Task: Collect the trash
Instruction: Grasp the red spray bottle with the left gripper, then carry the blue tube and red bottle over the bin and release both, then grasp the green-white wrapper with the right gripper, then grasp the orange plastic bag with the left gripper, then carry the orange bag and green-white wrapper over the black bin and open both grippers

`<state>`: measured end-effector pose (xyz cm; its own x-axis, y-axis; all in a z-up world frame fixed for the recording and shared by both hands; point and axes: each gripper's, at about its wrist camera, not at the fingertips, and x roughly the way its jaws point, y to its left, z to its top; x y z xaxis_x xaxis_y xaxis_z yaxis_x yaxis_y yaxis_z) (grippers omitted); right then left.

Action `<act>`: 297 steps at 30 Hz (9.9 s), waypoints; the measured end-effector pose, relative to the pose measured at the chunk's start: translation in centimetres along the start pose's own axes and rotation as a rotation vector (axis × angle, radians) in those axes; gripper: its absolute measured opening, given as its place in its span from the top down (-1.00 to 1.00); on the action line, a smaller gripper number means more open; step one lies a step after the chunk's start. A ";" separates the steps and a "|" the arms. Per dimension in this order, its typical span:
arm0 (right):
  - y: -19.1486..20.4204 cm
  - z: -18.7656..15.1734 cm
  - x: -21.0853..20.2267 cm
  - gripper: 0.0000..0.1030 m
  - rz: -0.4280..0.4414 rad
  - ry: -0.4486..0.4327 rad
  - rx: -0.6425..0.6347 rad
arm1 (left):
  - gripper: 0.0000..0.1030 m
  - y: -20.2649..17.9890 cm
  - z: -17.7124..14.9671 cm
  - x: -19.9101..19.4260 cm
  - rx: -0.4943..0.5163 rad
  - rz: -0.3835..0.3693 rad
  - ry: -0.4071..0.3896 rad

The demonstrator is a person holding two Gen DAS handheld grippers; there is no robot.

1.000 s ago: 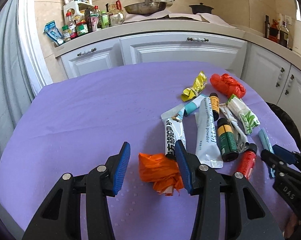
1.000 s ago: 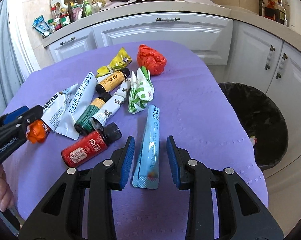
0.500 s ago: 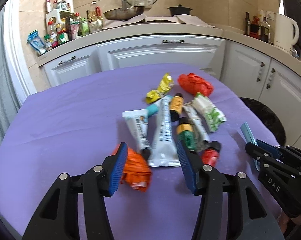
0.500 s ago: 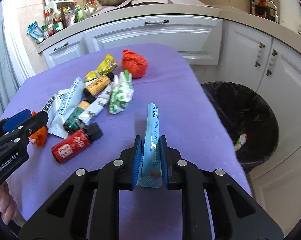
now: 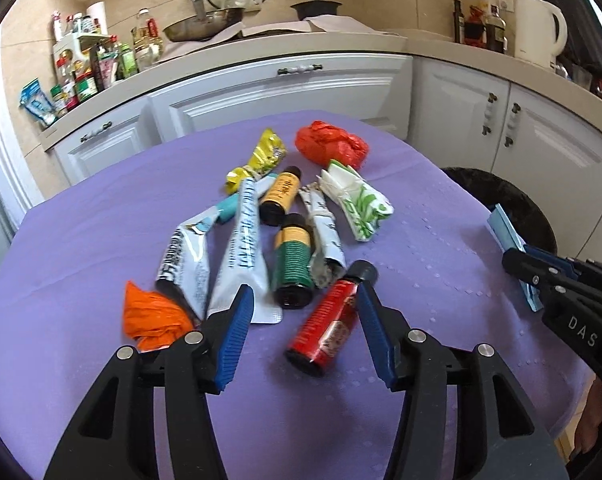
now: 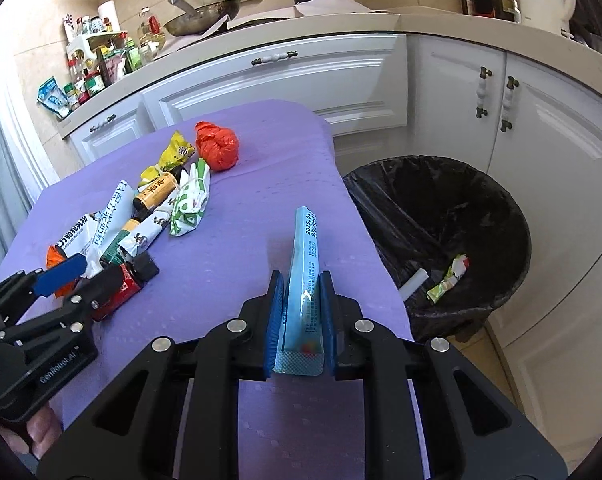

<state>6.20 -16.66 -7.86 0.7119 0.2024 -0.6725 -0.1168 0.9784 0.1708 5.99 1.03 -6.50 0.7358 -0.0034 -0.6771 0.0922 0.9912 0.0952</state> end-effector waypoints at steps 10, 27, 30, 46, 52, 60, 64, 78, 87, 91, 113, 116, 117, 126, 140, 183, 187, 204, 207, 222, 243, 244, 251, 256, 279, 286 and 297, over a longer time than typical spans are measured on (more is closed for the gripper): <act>-0.2 -0.1 0.1 0.65 0.009 -0.002 0.008 | 0.21 -1.3 -0.4 0.6 0.064 -0.032 0.025; -0.3 0.2 -0.3 0.67 -0.010 -0.021 -0.013 | 0.51 -1.9 0.0 -1.4 0.036 -0.065 -0.045; -0.6 0.6 -0.9 0.67 -0.017 -0.040 -0.008 | 0.51 -2.1 0.8 -2.5 0.024 -0.079 -0.088; -3.8 2.8 -2.3 0.67 -0.096 -0.108 0.021 | 0.52 -4.1 4.3 -2.5 0.027 -0.115 -0.174; -6.1 4.1 -2.4 0.67 -0.147 -0.131 0.040 | 0.52 -6.3 5.8 -1.4 0.041 -0.146 -0.183; -9.3 5.4 -1.4 0.67 -0.199 -0.146 0.065 | 0.52 -9.7 7.8 0.7 0.066 -0.181 -0.181; -10.7 5.8 -0.6 0.67 -0.218 -0.145 0.073 | 0.52 -11.3 8.7 2.0 0.077 -0.195 -0.168; -13.8 6.3 1.9 0.67 -0.236 -0.125 0.100 | 0.52 -15.3 10.4 5.9 0.119 -0.188 -0.116; -14.6 6.7 3.0 0.34 -0.237 -0.123 0.117 | 0.33 -16.2 11.2 7.5 0.118 -0.201 -0.091; -14.5 6.7 3.0 0.34 -0.240 -0.125 0.117 | 0.10 -15.9 11.3 7.4 0.105 -0.188 -0.103; -6.3 5.2 1.9 0.34 -0.107 -0.078 0.067 | 0.02 -6.0 7.8 2.0 0.014 -0.074 -0.099; -4.3 5.1 1.9 0.34 -0.077 -0.072 0.040 | 0.02 -3.7 6.9 1.2 -0.012 -0.037 -0.094; -3.7 5.1 1.9 0.34 -0.070 -0.071 0.034 | 0.02 -2.8 6.6 0.9 -0.025 -0.025 -0.091; 2.1 5.3 3.0 0.34 0.012 -0.044 -0.045 | 0.02 3.9 4.2 -0.9 -0.129 0.079 -0.070; 8.1 6.6 5.6 0.34 0.070 0.007 -0.150 | 0.02 12.8 2.2 -1.3 -0.270 0.223 -0.049; 3.4 2.1 1.9 0.49 0.026 0.039 -0.081 | -0.12 8.5 -0.1 -3.5 -0.232 0.160 -0.021; 2.9 1.7 1.3 0.49 0.025 0.033 -0.072 | -0.16 7.5 -0.8 -3.6 -0.210 0.143 -0.015; 2.6 1.2 0.8 0.48 0.021 0.032 -0.064 | 0.10 7.5 -2.4 -0.8 -0.193 0.127 0.031; 2.6 1.3 0.9 0.48 0.023 0.032 -0.062 | 0.13 7.5 -2.5 -1.3 -0.190 0.126 0.014; 2.6 1.9 0.4 0.49 0.024 0.005 -0.056 | 0.52 7.0 -1.1 -4.1 -0.172 0.111 -0.068; -2.7 3.8 -1.8 0.49 -0.094 -0.082 0.019 | 0.53 -0.2 3.9 -4.0 -0.063 -0.060 -0.165; -3.4 3.9 -1.9 0.49 -0.108 -0.088 0.026 | 0.53 -0.8 4.2 -3.8 -0.056 -0.071 -0.167; -6.8 4.5 -1.9 0.49 -0.178 -0.107 0.068 | 0.53 -5.5 6.2 -1.6 0.010 -0.144 -0.158; -9.1 4.8 -1.5 0.48 -0.212 -0.110 0.094 | 0.52 -8.5 7.3 0.2 0.052 -0.170 -0.154; -15.5 5.1 2.3 0.48 -0.285 -0.089 0.143 | 0.52 -16.0 10.2 7.2 0.128 -0.178 -0.057; -16.2 5.1 3.2 0.42 -0.282 -0.083 0.156 | 0.30 -17.0 10.6 8.3 0.152 -0.175 -0.021; -15.5 5.4 2.2 0.24 -0.274 -0.103 0.154 | 0.02 -15.2 10.6 7.1 0.105 -0.165 -0.044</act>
<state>13.30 -31.57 -8.14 0.7698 -0.0807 -0.6332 0.1895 0.9761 0.1059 16.89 -15.48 -5.03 0.7337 -0.1726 -0.6572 0.2817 0.9574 0.0631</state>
